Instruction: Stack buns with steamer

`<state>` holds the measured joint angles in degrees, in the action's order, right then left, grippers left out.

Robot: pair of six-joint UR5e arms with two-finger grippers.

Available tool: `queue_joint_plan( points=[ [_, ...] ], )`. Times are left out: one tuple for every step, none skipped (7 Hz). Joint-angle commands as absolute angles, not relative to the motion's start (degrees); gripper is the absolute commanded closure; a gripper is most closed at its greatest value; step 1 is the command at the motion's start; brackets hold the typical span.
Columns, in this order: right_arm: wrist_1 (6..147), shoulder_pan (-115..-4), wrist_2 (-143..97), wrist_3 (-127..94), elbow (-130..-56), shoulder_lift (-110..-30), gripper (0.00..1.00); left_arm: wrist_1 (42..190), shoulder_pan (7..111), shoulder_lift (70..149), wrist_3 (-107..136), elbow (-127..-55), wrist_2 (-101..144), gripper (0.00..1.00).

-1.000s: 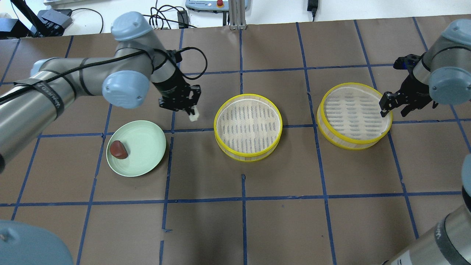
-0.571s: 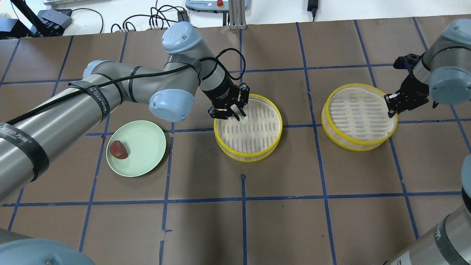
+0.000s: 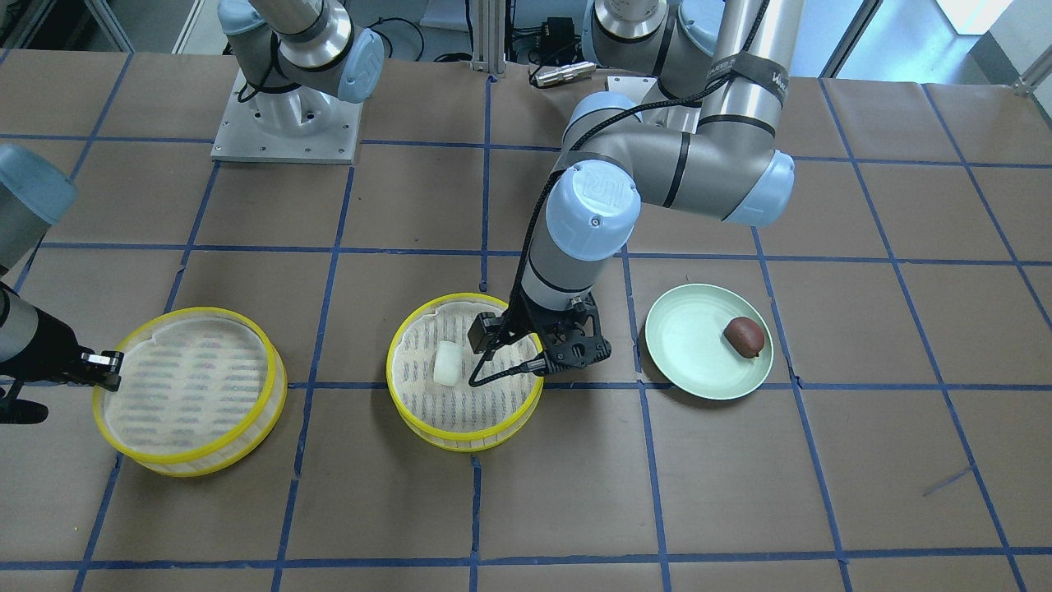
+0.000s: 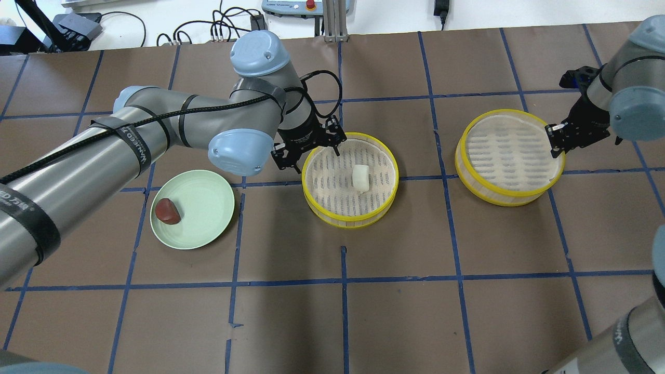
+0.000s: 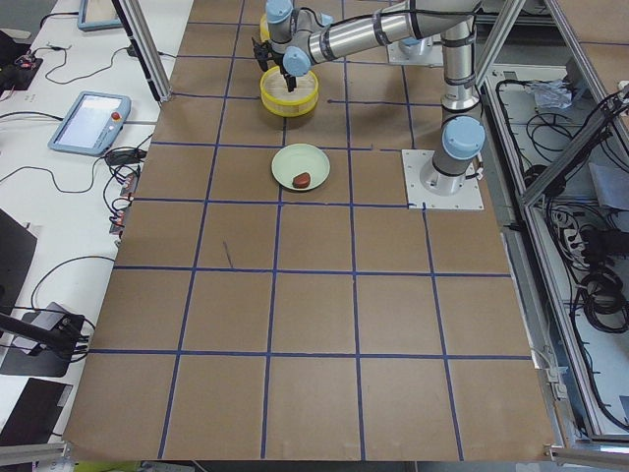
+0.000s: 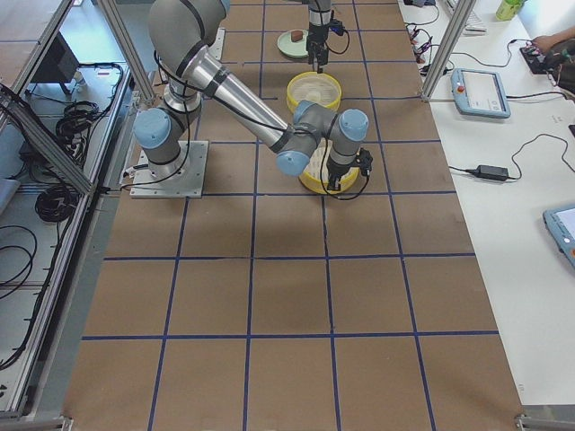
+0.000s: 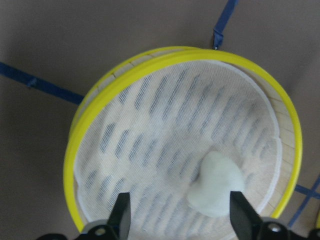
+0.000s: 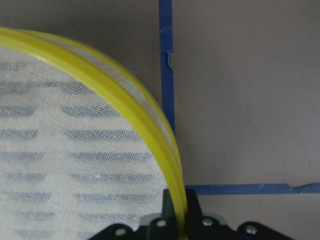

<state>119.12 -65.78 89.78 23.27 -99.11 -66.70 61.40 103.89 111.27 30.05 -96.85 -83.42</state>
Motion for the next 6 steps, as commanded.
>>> queue_joint_plan(
  points=[
    [116.8, -71.1, 90.0, 18.7, -94.0, -67.6, 0.96, 70.3, 95.2, 109.8, 10.0, -97.2, -91.4, 0.0],
    [112.7, -74.3, 89.7, 11.7, -90.6, -68.7, 0.96, 74.3, 88.2, 109.8, 0.4, -98.8, -91.4, 0.0],
    [109.3, -78.4, 89.8, 7.5, -88.8, -68.8, 0.96, 73.6, 84.8, 109.8, -6.5, -103.2, -94.2, 0.0],
    [109.2, -83.3, 89.7, -0.4, -88.5, -69.6, 0.96, 68.4, 84.3, 109.8, -7.6, -106.3, -102.7, 0.0],
    [109.2, -88.6, 89.6, -6.3, -88.7, -70.0, 0.96, 65.6, 84.3, 110.5, -9.1, -107.2, -107.2, 0.0],
    [109.0, -92.3, 88.8, -11.0, -89.0, -70.0, 0.96, 65.3, 84.3, 111.1, -9.3, -107.6, -110.5, 0.0]
  ],
)
